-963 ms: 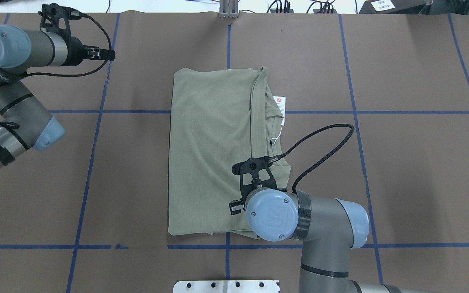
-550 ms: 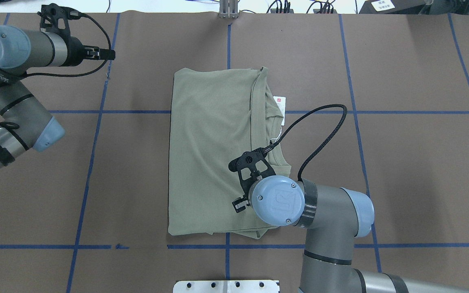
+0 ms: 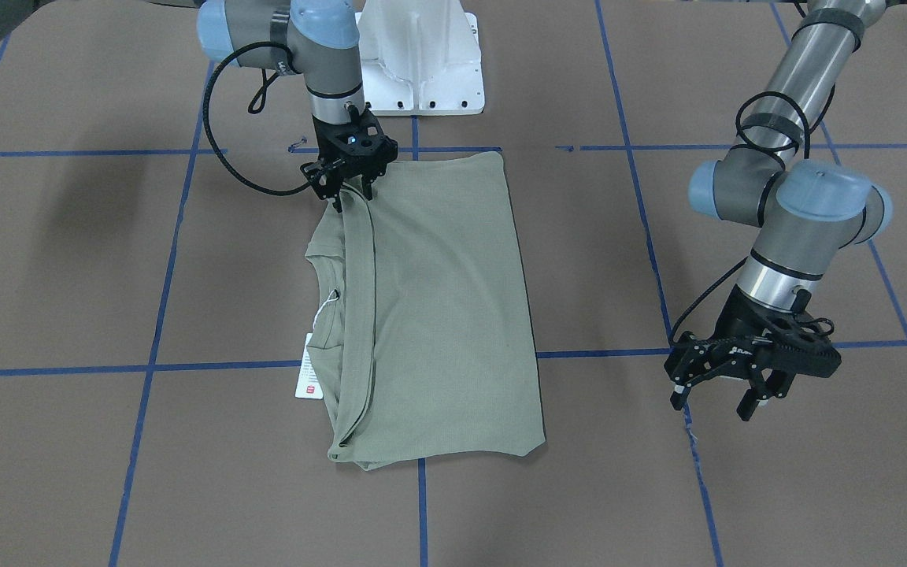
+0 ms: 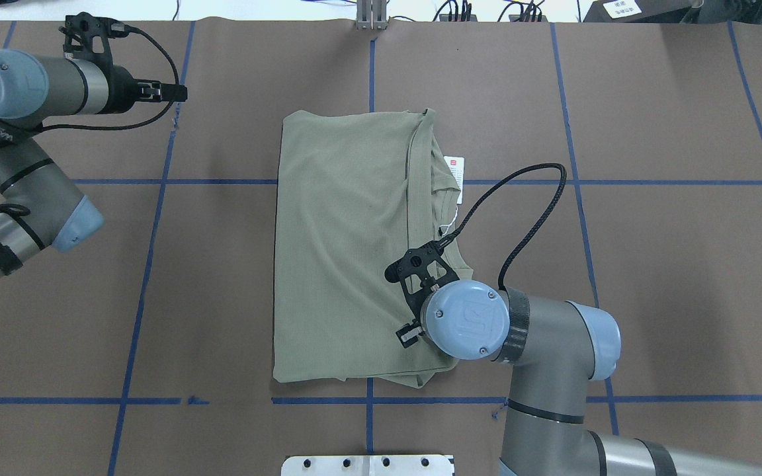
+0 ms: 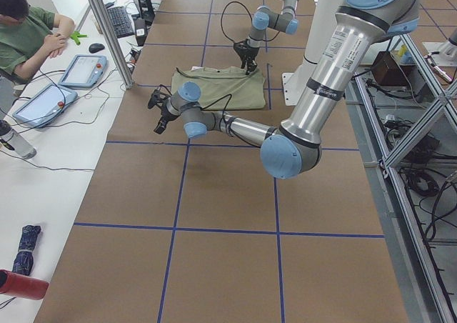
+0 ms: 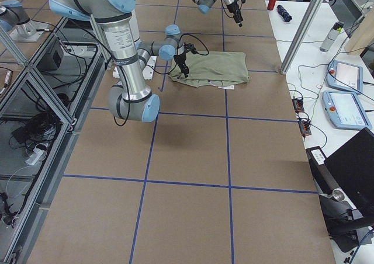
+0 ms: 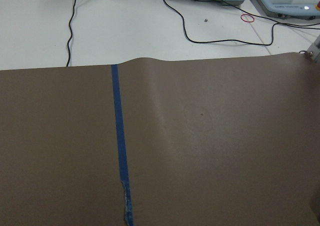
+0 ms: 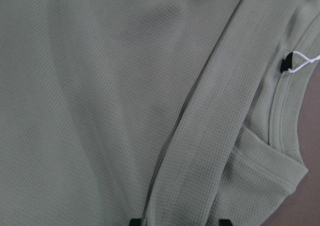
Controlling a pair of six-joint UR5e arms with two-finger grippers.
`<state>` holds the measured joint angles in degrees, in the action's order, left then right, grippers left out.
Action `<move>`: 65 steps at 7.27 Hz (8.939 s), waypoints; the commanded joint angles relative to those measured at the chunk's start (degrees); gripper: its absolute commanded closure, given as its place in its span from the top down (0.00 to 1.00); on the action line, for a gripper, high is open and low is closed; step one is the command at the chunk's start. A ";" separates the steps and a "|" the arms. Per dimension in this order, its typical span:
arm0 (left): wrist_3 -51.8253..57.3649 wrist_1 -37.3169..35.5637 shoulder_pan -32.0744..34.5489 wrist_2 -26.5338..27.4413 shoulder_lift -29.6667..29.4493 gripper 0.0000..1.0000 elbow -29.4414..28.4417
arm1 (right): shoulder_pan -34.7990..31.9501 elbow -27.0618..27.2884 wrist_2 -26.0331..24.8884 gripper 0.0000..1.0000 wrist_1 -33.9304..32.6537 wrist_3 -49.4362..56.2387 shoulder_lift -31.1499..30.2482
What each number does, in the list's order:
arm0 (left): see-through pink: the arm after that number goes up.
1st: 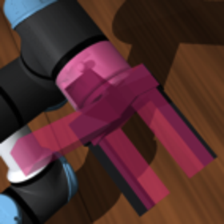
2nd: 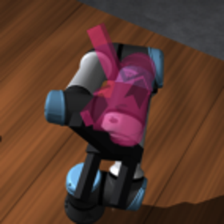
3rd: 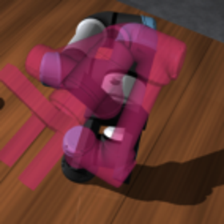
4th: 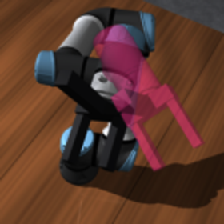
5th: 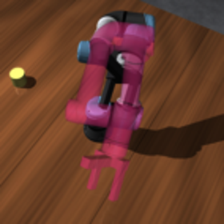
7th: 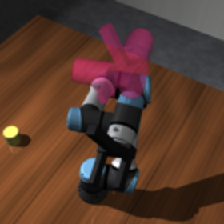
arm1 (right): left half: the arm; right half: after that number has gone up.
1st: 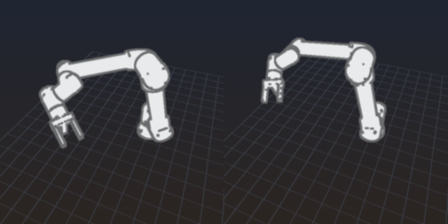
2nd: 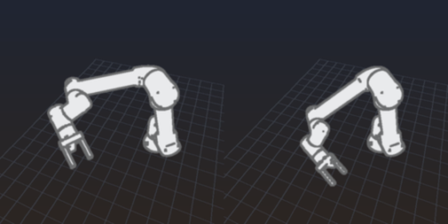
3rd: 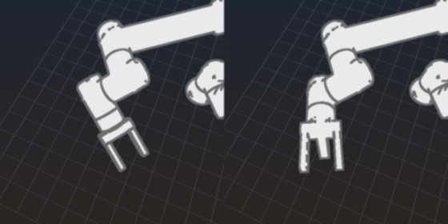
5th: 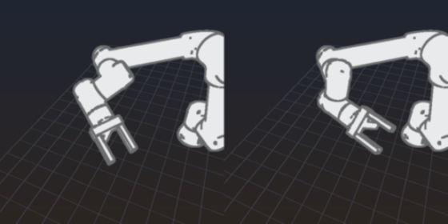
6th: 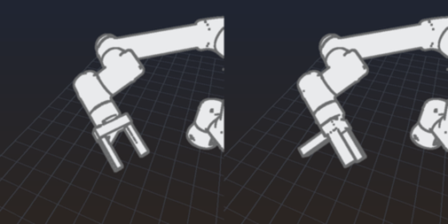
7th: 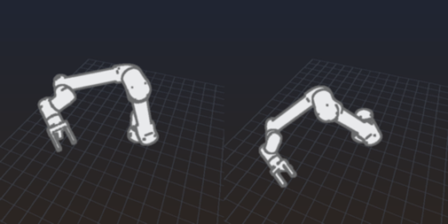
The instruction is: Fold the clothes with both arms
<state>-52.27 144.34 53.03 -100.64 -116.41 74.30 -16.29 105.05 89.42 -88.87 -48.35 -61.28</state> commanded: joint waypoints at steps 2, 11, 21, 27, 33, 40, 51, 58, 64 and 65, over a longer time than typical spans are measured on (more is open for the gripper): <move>-0.03 0.06 -0.03 0.00 0.04 1.00 0.06 | 0.91 -0.02 0.05 0.00 0.01 -0.16 -0.15; -0.47 0.41 -0.38 -0.08 0.04 1.00 0.15 | 3.27 7.27 -8.63 0.00 8.35 -53.40 -12.97; -3.78 0.32 -2.48 -0.08 -0.05 1.00 2.06 | 7.61 9.38 -16.39 1.00 12.37 -55.21 -15.62; -40.45 -3.17 -32.40 15.24 15.05 1.00 33.43 | 6.00 9.29 -21.22 1.00 30.34 -62.04 -17.91; -55.65 -10.14 -44.84 22.14 15.77 0.88 33.90 | 4.42 8.94 -20.95 1.00 27.88 -62.39 -17.73; -56.63 -9.96 -46.87 22.94 15.25 0.86 32.31 | 4.60 8.76 -21.31 1.00 27.88 -63.44 -17.73; -55.58 -9.87 -46.08 22.94 15.07 0.00 35.92 | 7.92 7.80 -22.36 0.73 8.65 -77.93 -8.41; -55.66 -9.87 -46.43 22.94 15.07 0.00 35.39 | 14.62 6.66 -22.36 0.79 2.21 -78.04 -8.41; -55.66 -9.87 -46.43 22.94 15.07 0.00 35.74 | 13.57 4.20 -22.80 0.63 2.83 -78.38 -6.14; -55.66 -9.87 -46.35 22.94 15.07 0.00 35.83 | 13.30 3.15 -22.80 0.60 2.91 -78.38 -5.52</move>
<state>-107.93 134.47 6.61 -77.70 -101.34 110.02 -2.67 109.29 66.62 -86.03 -126.73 -67.73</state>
